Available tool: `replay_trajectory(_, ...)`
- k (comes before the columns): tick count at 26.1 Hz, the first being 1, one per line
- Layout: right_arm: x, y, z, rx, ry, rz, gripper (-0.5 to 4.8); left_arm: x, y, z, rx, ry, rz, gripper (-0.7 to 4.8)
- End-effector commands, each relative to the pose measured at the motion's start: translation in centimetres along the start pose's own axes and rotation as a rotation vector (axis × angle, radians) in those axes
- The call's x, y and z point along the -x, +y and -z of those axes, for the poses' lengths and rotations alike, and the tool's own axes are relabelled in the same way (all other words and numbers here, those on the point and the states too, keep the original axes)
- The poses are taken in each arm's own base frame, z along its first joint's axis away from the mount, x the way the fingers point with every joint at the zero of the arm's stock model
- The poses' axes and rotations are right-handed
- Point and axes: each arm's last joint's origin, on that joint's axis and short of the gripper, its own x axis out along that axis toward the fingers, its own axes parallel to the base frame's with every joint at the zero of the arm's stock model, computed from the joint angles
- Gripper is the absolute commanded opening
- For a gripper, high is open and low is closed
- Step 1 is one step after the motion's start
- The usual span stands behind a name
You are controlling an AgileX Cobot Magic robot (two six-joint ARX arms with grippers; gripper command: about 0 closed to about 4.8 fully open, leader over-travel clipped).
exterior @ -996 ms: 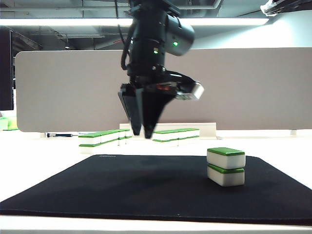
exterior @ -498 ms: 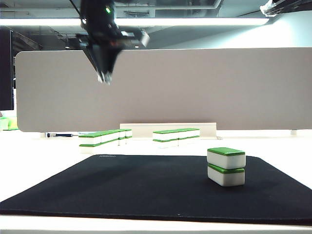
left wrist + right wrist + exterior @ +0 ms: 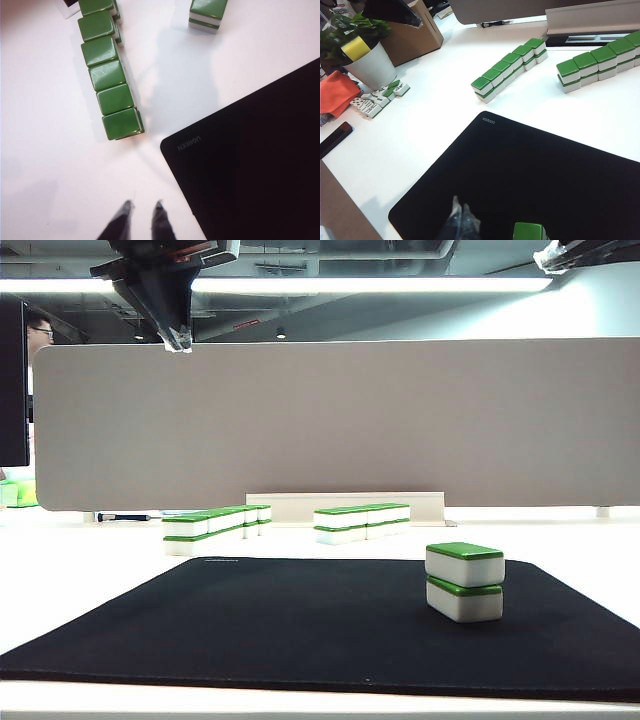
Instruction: Take a mahjong tile from the mahjong wall and then place it on the table close to you.
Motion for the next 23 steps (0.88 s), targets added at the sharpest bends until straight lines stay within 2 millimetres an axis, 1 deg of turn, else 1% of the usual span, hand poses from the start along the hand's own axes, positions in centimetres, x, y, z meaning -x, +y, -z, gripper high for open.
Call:
replay_trajectory(1,0.1,0.1,-0.3,0.014,-0.021,-0.005,-0.01,0.3,0.2,-0.2,0.008,-0.044,0.008,0.51)
replay_trajectory(7,0.1,0.1,-0.3,0.015,-0.021,-0.005,-0.01,0.9,0.2,-0.2,0.001,-0.054,0.000,0.51)
replay_trajectory(11,0.1,0.1,-0.3,0.015,-0.025,0.008,-0.01,2.3,0.2,-0.1,-0.003,-0.089,-0.054,0.51)
replay_trajectory(13,0.1,0.1,-0.3,0.015,-0.027,0.017,-0.01,3.4,0.2,-0.2,-0.004,-0.132,-0.097,0.51)
replay_trajectory(16,0.1,0.1,-0.3,0.015,-0.027,0.017,-0.01,6.4,0.0,-0.4,-0.002,-0.280,-0.143,0.51)
replay_trajectory(20,0.1,0.1,-0.3,0.015,-0.027,0.017,-0.01,9.3,-0.2,-0.5,0.007,-0.424,-0.180,0.51)
replay_trajectory(21,0.1,0.1,-0.3,0.015,-0.027,0.017,-0.01,10.6,-0.2,-0.5,0.007,-0.487,-0.209,0.51)
replay_trajectory(23,0.1,0.1,-0.3,0.014,-0.027,0.017,-0.01,12.1,-0.4,-0.4,0.009,-0.555,-0.233,0.51)
